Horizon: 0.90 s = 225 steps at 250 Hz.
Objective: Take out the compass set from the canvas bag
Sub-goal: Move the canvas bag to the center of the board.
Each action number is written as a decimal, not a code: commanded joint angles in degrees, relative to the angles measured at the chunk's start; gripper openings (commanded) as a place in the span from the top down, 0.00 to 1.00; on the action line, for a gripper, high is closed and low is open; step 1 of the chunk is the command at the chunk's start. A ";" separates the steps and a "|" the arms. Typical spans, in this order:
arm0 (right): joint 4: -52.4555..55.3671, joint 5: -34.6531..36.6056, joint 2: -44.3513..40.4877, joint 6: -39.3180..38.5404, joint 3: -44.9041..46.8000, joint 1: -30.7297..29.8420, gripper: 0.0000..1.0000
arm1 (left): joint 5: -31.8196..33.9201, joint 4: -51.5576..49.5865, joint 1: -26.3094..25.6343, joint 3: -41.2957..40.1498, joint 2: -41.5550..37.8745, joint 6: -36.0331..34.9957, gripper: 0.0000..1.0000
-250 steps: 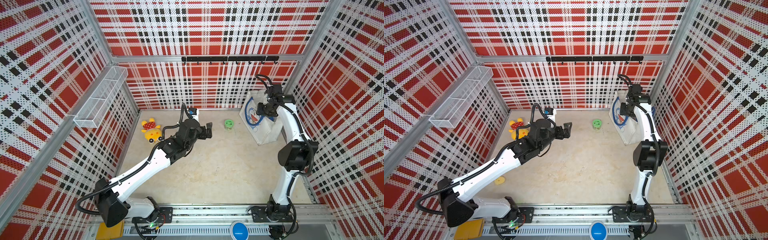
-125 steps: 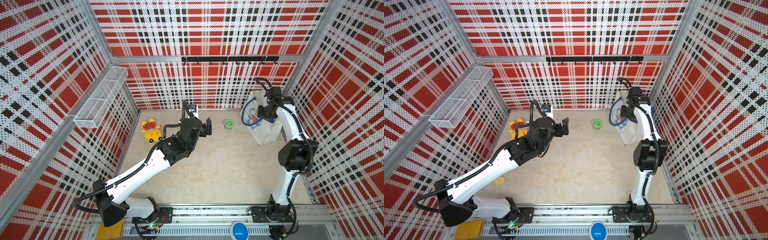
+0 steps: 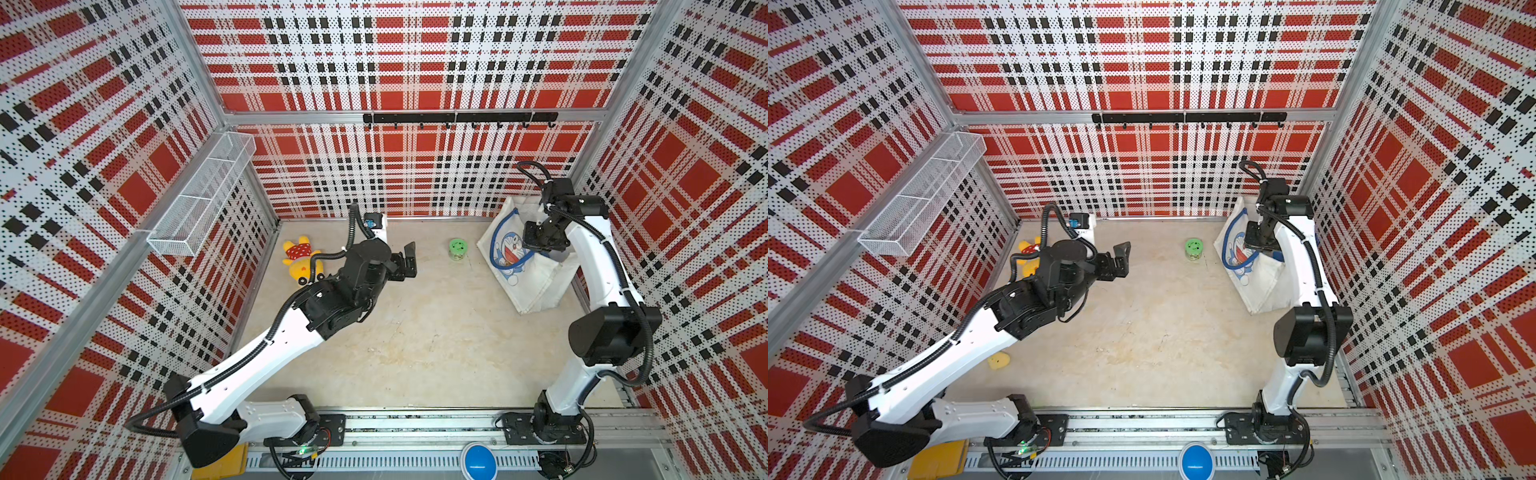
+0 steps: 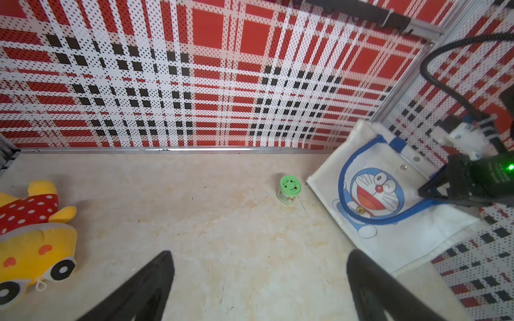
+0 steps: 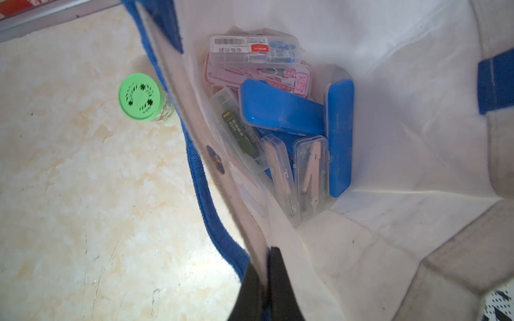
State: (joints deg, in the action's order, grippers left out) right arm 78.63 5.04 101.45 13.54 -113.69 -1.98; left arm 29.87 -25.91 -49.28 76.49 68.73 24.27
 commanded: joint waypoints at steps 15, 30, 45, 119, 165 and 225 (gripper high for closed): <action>3.93 2.00 -8.01 4.02 2.81 -2.93 1.00 | 1.43 -1.77 -0.29 -1.84 -4.06 3.25 0.03; 4.59 1.52 -9.84 5.42 3.85 -3.89 1.00 | 1.17 -1.72 -0.16 -2.53 -4.91 3.30 0.04; 4.67 1.36 -11.69 6.87 5.23 -5.46 1.00 | 0.46 -1.47 0.29 -3.39 -5.44 3.37 0.04; 5.58 0.91 -14.52 16.94 9.39 -20.19 1.00 | -10.81 -0.85 8.94 -5.88 -6.04 6.87 0.11; 3.11 2.24 -14.18 25.37 11.90 -30.70 1.00 | -18.21 -1.18 14.25 -7.72 -7.06 8.58 0.16; 0.83 3.77 -16.18 30.71 12.02 -35.73 0.64 | -26.80 -2.62 14.96 -8.24 -6.61 10.32 0.17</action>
State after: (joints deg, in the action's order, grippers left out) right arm 82.98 7.38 89.32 39.09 -100.47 -37.08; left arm 9.78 -27.44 -34.22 68.29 62.52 32.64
